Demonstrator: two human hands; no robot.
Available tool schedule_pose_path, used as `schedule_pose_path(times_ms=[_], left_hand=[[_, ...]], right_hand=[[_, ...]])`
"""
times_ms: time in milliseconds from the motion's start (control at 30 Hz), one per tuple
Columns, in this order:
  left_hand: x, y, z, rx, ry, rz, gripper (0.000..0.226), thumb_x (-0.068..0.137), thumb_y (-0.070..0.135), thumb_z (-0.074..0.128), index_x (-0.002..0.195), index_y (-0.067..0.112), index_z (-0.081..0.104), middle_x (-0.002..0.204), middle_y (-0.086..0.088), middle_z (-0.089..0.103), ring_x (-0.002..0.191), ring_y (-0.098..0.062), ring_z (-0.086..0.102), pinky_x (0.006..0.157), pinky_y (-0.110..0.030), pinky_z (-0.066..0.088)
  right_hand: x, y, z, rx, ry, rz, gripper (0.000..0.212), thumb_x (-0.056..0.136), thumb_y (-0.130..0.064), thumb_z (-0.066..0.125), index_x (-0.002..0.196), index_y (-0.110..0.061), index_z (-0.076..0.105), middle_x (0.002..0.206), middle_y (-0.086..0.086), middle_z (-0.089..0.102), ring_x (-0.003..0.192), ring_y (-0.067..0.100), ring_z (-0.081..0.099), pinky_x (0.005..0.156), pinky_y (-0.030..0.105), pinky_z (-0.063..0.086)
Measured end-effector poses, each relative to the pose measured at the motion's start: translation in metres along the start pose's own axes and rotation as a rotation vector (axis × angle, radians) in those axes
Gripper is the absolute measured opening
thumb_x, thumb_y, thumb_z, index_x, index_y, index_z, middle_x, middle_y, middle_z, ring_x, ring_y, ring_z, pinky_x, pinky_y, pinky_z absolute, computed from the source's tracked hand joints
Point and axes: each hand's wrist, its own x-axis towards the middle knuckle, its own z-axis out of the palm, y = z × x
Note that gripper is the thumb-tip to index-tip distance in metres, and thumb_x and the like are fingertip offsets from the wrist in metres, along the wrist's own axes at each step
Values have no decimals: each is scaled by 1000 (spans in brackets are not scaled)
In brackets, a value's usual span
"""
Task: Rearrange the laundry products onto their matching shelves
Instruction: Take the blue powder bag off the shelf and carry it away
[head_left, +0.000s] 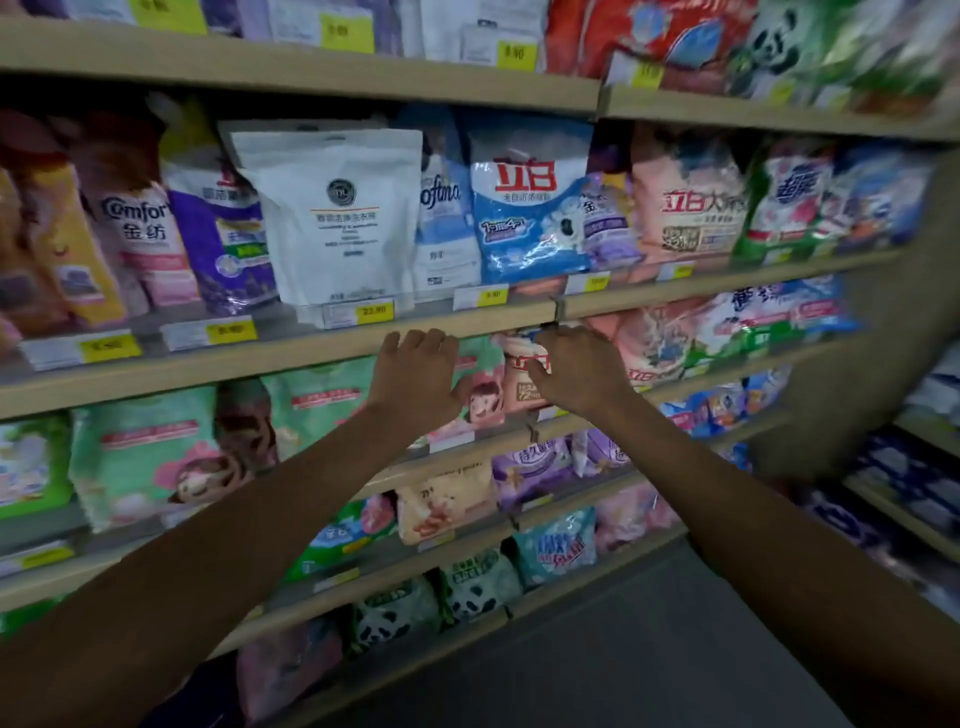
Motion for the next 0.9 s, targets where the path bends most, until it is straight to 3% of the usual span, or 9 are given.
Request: schedule_pose_path(times_ms=[267,600,800,900], left_hand=[[116,13,-4,113,137,-5,57,92,48,41,136,11,41,139,-9,48,130,-29,42,110,-44,26],[232,18,19,134,191,-113,69,94,55,36,142,8,26,146,-17,31,132,-34,36,107,-46,30],[253,10,40,127,166,-173,75,90,61,42,140,7,27,144,-16,35,129,-31,38,102,-43,36],[258,13,44,-82,147,-227,80,88,54,53,144,6,21,143,-15,36,130,-30,38,100,-43,41]], right_hand=[[86,66,0,-55,154,-3,39,94,-35,42,119,-9,59,111,12,65,107,31,59,92,38,44],[186,125,8,-9,165,64,43,96,-40,42,119,-5,51,115,16,62,109,31,58,82,35,46],[229,142,31,158,82,87,63,88,-64,44,115,-8,49,108,12,66,101,28,64,73,32,43],[248,144,32,260,49,93,81,80,-72,49,123,-3,46,109,13,66,103,31,64,74,33,45]])
